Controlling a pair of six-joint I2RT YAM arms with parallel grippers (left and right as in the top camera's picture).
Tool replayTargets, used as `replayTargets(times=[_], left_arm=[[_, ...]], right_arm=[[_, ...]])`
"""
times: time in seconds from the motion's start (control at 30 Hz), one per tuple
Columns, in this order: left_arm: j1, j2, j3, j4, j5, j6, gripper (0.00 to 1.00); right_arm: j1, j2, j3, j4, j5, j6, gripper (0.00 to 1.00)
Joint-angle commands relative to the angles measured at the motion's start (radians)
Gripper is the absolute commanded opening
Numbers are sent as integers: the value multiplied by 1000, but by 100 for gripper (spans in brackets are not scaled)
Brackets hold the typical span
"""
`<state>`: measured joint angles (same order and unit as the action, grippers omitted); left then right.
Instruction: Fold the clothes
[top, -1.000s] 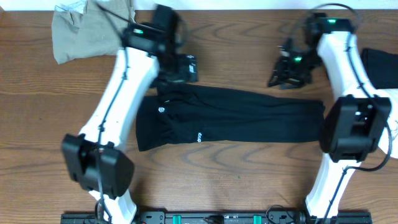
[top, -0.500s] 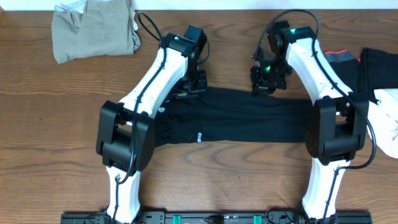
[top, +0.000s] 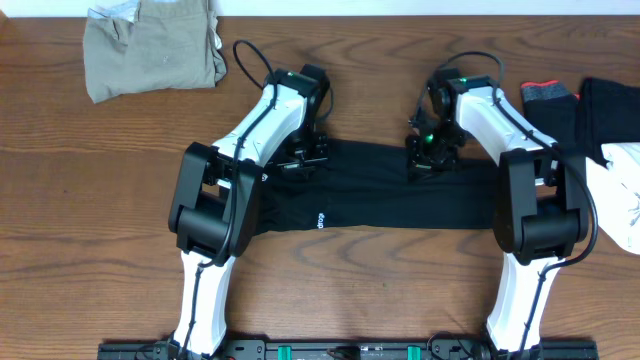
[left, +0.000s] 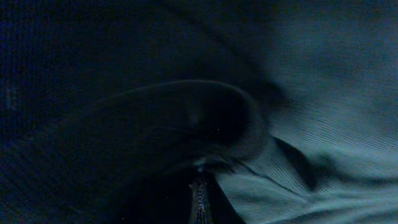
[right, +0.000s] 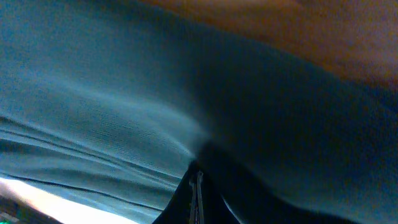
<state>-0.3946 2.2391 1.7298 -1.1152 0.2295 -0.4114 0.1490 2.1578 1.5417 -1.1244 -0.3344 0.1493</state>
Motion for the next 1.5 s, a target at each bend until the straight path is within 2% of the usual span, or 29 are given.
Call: replayTargets(times=[0.0, 0.33, 0.53, 1.0, 1.4, 1.47], left_arm=[[36, 17, -44, 7, -6, 36, 6], [159, 16, -107, 5, -6, 91, 6], [180, 7, -106, 6, -6, 151, 6], [220, -198, -106, 2, -14, 172, 6], [229, -303, -106, 0, -3, 171, 6], [228, -330, -106, -1, 6, 172, 10]], right_arm=[[-47, -27, -27, 7, 25, -20, 1], [-185, -27, -40, -14, 66, -24, 1], [-229, -27, -38, -13, 100, -23, 1], [-320, -28, 3, -47, 166, 7, 1], [-332, -28, 167, -222, 167, 6, 1], [-333, -28, 220, -276, 171, 6, 1]])
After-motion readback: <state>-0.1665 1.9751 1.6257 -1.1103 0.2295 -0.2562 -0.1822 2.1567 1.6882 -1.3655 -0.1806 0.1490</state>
